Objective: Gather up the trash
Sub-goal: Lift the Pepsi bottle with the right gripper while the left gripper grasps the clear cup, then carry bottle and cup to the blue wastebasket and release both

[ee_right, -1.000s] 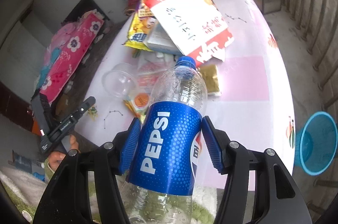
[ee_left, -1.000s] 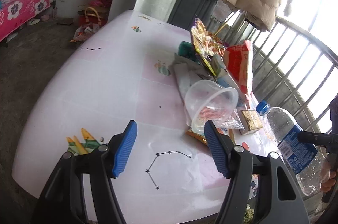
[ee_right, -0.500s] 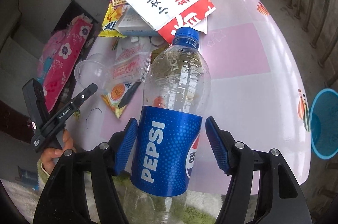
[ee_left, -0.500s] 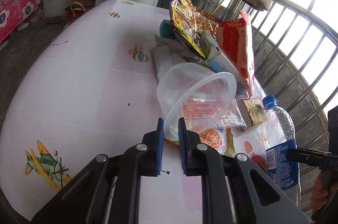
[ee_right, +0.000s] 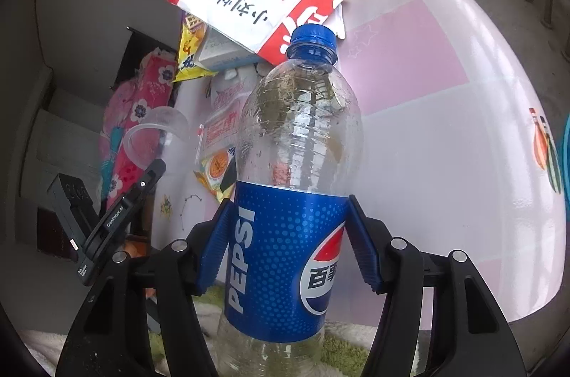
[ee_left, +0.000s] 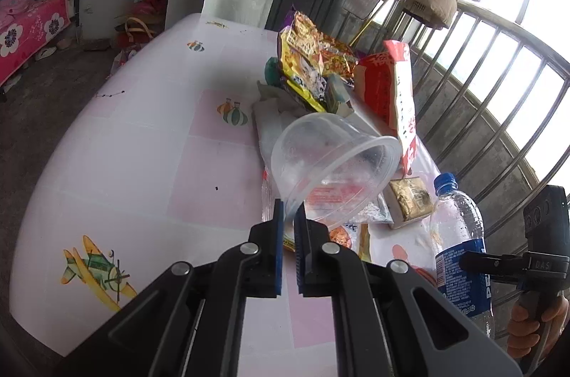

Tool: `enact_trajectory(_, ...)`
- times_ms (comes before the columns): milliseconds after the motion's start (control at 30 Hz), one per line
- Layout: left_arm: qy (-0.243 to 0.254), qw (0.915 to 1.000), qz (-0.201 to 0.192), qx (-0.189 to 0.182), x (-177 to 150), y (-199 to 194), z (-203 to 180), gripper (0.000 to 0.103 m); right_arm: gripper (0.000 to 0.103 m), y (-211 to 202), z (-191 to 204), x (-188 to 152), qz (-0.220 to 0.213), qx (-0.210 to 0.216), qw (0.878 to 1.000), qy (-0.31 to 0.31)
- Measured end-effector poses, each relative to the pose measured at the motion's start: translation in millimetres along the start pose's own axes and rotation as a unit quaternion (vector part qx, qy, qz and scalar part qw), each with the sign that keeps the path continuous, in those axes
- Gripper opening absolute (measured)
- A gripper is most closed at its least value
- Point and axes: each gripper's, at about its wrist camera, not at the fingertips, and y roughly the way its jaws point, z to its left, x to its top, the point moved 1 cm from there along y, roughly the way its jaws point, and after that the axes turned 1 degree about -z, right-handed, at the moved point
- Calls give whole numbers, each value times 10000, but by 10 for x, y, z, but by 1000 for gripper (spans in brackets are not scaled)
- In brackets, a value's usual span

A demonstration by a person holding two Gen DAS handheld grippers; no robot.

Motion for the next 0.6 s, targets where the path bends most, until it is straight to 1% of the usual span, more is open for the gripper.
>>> enact_trajectory(100, 58, 10000, -77, -1, 23, -117, -56, 5, 58, -185, -64, -19, -194, 143, 9997, 63)
enact_trajectory(200, 179, 9997, -152, -83, 72, -239, -174, 5, 58, -416, -155, -33, -475, 183, 9986, 159)
enact_trajectory(267, 341, 9990, -227, -168, 106, -307, -299, 5, 58, -611, -246, -38, -742, 218, 9966, 269)
enact_trajectory(367, 643, 9967, -224, -441, 208, -322, -585, 5, 58, -979, -469, -52, -1280, 162, 9905, 476)
enact_trajectory(433, 872, 9935, -79, -725, 292, -249, -849, 5, 58, -1222, -671, -64, -1662, 80, 9834, 724)
enact_trajectory(500, 1111, 9880, 216, -1056, 369, -116, -1154, 5, 59, -1446, -936, -105, -1991, 13, 9737, 1105)
enact_trajectory(533, 1234, 9840, 386, -1223, 403, -28, -1326, 5, 59, -1551, -1083, -129, -2137, 35, 9677, 1334)
enact_trajectory(600, 1521, 9729, 740, -1574, 463, 174, -1723, 5, 59, -1720, -1371, -168, -2391, 21, 9540, 1806)
